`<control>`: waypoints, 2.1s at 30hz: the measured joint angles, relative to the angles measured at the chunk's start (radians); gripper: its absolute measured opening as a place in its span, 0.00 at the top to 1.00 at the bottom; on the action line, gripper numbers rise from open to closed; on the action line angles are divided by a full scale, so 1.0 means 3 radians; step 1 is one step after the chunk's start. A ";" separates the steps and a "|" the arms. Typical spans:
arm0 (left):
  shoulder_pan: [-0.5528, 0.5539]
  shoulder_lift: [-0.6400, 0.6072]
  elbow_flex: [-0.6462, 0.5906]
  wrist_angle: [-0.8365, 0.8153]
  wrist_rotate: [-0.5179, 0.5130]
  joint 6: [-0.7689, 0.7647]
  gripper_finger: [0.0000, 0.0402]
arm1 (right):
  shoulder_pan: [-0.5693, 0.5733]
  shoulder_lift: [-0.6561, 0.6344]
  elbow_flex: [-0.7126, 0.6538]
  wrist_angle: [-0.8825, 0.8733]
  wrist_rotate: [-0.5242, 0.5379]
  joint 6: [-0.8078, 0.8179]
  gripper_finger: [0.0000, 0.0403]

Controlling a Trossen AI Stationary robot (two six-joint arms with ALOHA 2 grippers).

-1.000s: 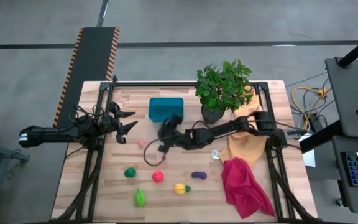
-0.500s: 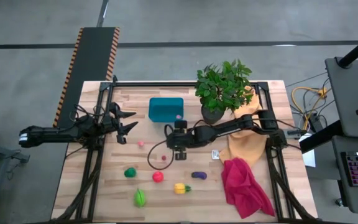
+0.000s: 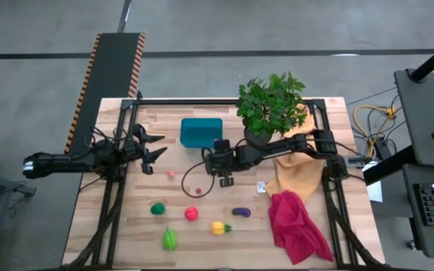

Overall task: Pick and placing Produce into tupperware
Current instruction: Put the corn into the bin

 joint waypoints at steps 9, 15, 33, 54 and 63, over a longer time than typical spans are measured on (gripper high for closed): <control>0.0000 0.0001 0.0000 -0.0006 0.0000 0.0001 0.53 | -0.0151 0.0181 -0.0006 -0.0047 -0.0216 -0.0024 0.59; 0.0000 0.0000 0.0000 -0.0009 0.0000 0.0001 0.53 | -0.0185 0.0237 -0.0009 -0.0040 -0.0249 -0.0052 0.59; -0.0001 0.0000 0.0000 -0.0011 0.0000 0.0001 0.53 | -0.0299 0.0245 -0.0020 -0.0089 -0.0764 -0.0197 0.80; -0.0001 0.0000 0.0000 -0.0011 0.0001 0.0001 0.53 | -0.0295 0.0230 0.0005 -0.0095 -0.0738 0.0281 0.93; -0.0001 0.0000 0.0000 -0.0013 0.0000 0.0001 0.53 | -0.0244 0.0208 0.0039 0.0350 -0.0713 0.0452 0.93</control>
